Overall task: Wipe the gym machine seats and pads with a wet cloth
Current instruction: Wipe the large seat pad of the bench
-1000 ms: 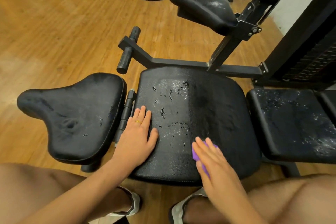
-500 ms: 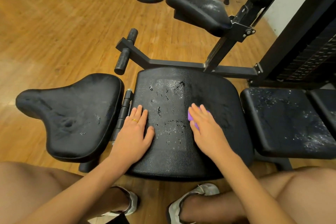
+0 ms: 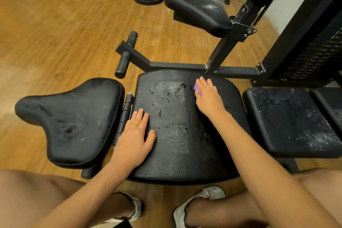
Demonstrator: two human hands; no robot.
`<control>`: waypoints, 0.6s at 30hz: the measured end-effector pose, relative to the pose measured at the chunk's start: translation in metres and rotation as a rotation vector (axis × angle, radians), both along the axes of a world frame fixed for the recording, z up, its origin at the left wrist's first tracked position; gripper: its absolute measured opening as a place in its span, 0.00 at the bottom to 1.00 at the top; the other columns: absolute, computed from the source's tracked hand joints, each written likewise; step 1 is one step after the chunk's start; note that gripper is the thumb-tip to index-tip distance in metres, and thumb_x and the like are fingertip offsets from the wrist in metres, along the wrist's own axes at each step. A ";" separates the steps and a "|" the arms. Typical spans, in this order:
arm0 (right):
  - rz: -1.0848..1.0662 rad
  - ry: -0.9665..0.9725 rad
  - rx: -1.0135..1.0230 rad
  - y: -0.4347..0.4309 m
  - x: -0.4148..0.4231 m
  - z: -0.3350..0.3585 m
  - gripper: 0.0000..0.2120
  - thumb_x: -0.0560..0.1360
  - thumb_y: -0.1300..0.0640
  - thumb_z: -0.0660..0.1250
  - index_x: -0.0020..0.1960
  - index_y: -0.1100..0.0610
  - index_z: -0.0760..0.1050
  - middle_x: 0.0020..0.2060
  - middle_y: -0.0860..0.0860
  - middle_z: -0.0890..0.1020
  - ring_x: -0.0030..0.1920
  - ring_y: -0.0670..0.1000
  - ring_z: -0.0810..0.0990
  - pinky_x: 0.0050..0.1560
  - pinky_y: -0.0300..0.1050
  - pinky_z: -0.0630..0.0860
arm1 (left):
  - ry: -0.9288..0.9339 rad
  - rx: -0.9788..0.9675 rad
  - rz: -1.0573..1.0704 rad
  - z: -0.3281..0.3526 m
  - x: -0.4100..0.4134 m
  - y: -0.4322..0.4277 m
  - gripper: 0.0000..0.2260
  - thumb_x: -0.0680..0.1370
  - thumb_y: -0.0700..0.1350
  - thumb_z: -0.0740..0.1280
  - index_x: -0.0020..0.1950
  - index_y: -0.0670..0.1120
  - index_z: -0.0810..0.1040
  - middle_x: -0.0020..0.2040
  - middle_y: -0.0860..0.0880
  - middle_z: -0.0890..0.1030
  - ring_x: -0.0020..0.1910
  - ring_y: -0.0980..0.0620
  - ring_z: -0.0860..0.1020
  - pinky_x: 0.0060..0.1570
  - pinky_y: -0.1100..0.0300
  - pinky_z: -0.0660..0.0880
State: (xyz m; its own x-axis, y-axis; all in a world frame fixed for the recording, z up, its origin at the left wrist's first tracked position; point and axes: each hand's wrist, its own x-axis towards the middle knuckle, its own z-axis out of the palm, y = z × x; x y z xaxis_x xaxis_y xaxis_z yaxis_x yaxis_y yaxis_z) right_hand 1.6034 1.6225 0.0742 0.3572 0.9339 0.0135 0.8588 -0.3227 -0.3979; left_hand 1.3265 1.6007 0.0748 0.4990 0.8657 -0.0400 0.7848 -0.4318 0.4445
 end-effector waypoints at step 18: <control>0.108 0.116 -0.014 -0.165 -0.046 -0.012 0.25 0.80 0.52 0.51 0.77 0.52 0.62 0.75 0.42 0.58 0.76 0.43 0.50 0.74 0.36 0.44 | 0.043 0.038 -0.058 -0.004 0.001 0.002 0.39 0.75 0.62 0.40 0.80 0.42 0.57 0.81 0.44 0.52 0.81 0.47 0.48 0.73 0.59 0.42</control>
